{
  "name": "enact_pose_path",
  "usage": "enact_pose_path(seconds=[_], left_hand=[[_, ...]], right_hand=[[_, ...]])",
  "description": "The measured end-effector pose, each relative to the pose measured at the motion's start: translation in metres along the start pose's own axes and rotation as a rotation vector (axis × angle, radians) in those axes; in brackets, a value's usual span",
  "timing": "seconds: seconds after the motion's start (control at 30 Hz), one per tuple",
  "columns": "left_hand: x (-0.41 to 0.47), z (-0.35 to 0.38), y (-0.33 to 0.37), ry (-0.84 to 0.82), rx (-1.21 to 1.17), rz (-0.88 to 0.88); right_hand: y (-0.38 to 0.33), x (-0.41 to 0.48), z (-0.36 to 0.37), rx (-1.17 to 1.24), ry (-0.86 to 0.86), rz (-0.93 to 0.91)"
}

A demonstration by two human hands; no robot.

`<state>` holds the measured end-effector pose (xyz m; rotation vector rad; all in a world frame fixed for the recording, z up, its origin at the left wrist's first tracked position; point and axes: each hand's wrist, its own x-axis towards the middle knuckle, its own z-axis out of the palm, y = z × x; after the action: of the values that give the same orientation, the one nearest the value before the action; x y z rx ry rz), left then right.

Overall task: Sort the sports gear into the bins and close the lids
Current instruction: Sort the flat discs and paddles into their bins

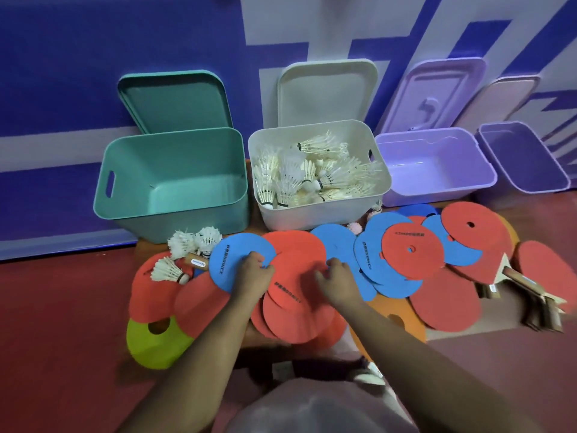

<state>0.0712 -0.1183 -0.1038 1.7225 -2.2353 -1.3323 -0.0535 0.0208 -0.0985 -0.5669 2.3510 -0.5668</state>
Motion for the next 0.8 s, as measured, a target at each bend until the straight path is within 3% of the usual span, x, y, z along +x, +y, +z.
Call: enact_pose_path(seconds=[0.13, 0.2, 0.27, 0.4, 0.53, 0.63, 0.8], left_hand=[[0.000, 0.011, 0.002, 0.047, 0.120, 0.033], [0.002, 0.014, 0.000, 0.036, 0.143, 0.040], [0.003, 0.015, -0.004, 0.006, 0.082, 0.031], [-0.002, 0.009, -0.005, -0.063, -0.185, 0.073], [0.005, -0.022, -0.024, 0.194, -0.163, 0.131], [0.018, -0.041, -0.049, 0.377, 0.025, 0.000], [0.036, -0.051, -0.057, 0.313, 0.082, -0.066]], right_hand=[[-0.006, 0.001, 0.008, -0.047, 0.026, 0.043], [-0.006, 0.006, 0.007, 0.059, 0.041, 0.101], [-0.004, 0.009, 0.005, 0.220, 0.062, 0.162], [-0.003, 0.008, -0.001, 0.427, 0.060, 0.088], [-0.014, 0.007, -0.011, 0.634, -0.020, -0.024], [-0.032, 0.010, -0.012, 0.573, -0.070, -0.095], [-0.048, 0.020, -0.004, 0.499, -0.026, -0.095]])
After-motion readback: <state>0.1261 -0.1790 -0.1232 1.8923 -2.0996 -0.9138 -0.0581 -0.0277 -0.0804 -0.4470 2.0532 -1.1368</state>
